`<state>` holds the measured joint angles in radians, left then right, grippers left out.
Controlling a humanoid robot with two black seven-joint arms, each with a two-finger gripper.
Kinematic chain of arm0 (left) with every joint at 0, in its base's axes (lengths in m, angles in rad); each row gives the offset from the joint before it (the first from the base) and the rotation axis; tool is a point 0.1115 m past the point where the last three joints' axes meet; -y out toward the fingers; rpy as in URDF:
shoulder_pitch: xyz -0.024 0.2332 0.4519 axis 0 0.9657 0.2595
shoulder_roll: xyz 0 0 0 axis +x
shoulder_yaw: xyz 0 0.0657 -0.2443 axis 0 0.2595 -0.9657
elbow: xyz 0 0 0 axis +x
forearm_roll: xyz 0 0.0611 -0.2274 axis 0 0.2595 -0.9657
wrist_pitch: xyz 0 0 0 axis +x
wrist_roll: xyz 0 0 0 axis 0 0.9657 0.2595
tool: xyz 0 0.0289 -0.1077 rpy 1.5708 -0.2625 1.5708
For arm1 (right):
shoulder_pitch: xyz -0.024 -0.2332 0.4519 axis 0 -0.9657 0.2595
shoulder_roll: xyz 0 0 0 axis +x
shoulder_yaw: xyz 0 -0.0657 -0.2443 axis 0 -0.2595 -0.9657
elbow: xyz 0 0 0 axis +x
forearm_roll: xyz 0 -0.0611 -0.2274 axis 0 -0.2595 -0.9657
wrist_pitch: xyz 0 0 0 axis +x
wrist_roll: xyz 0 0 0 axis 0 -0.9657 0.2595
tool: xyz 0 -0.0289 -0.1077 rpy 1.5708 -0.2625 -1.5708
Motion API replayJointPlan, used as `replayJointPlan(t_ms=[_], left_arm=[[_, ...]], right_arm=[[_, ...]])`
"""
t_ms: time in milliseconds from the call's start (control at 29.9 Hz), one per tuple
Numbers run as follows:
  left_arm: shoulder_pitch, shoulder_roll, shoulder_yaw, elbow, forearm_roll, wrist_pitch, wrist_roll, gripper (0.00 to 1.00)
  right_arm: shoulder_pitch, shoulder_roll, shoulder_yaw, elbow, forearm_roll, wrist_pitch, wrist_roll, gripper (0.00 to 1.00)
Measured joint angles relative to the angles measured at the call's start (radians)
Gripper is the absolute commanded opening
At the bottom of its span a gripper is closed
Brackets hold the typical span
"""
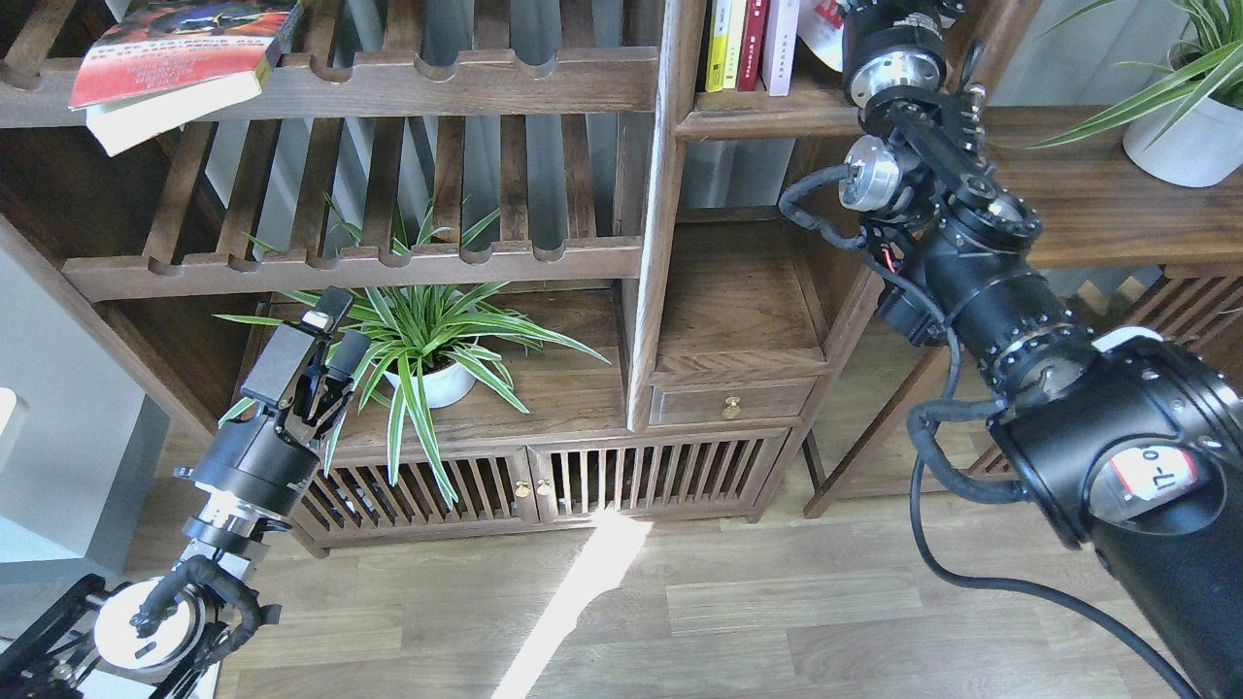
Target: Organize books on shelf
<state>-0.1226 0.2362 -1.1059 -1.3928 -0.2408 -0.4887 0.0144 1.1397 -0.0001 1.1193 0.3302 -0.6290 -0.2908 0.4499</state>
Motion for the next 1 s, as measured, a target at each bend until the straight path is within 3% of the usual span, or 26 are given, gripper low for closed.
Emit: replayJointPlan(t_ms=[100,234,735,1003], left_arm=[[0.000,0.000,-0.002,0.000,0.000,0.000,0.000,0.94],[0.000,0.001,-0.006,0.001,-0.002,0.000,-0.001,0.94],[0.001,0.001,-0.008,0.003,-0.003,0.000,-0.005,0.94],[0.000,0.001,-0.009,0.003,-0.005,0.000,-0.009,0.94]], right_arm=[[0.000,0.000,-0.012,-0.002,0.024,0.001,-0.005,0.15],[0.005,0.000,-0.038,-0.002,0.040,-0.001,-0.010,0.16],[0.006,0.000,-0.047,0.019,0.050,-0.002,-0.009,0.39],[0.005,0.000,-0.047,0.022,0.051,-0.003,-0.011,0.39]])
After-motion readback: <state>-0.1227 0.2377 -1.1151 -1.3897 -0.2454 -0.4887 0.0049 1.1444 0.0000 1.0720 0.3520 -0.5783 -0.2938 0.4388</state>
